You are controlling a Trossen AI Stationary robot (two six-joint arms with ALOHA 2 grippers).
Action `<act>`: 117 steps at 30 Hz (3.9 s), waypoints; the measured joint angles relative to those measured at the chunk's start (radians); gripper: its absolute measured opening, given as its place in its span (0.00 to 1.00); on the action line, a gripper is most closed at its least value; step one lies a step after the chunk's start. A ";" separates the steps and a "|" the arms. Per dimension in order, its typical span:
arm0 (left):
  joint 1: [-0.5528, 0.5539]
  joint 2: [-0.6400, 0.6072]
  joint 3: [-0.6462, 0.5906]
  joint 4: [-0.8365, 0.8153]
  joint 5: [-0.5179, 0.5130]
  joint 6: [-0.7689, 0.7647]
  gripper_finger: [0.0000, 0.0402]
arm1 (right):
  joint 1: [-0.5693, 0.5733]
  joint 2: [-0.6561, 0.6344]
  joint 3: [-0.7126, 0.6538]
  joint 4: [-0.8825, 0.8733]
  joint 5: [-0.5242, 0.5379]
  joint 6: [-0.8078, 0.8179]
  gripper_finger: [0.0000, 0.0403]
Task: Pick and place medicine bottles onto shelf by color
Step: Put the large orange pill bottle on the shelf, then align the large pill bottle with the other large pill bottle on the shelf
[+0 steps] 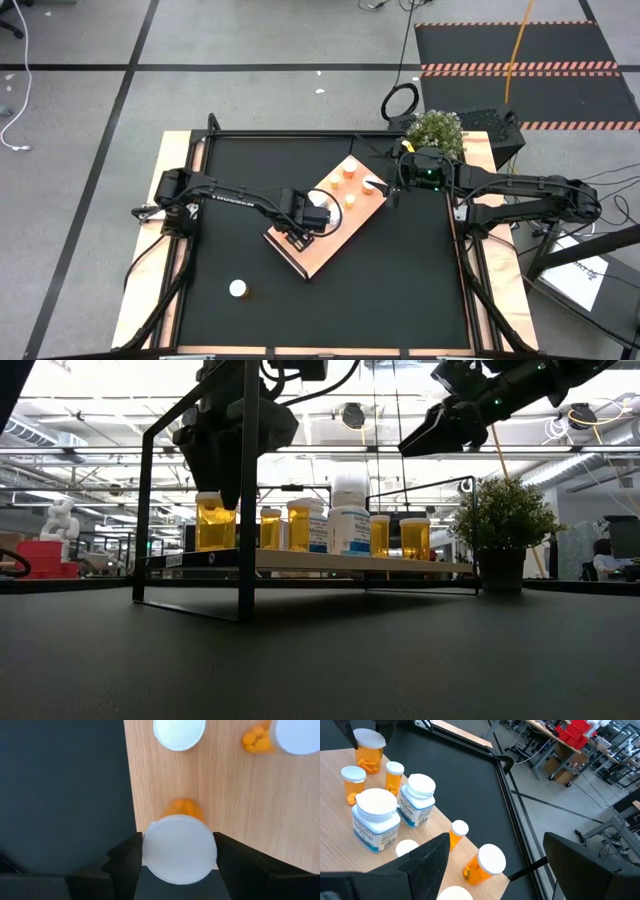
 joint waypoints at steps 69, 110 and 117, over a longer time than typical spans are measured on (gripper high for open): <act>-0.924 0.038 0.014 0.004 -0.411 -0.613 0.85 | 0.930 0.238 0.000 0.149 0.373 0.703 0.78; -0.943 -0.198 -0.644 0.447 -0.416 -0.853 0.69 | 0.930 0.238 0.000 0.128 0.370 0.704 0.78; -0.945 -0.198 -0.604 0.447 -0.420 -0.823 0.51 | 0.929 0.238 0.000 0.129 0.378 0.705 0.78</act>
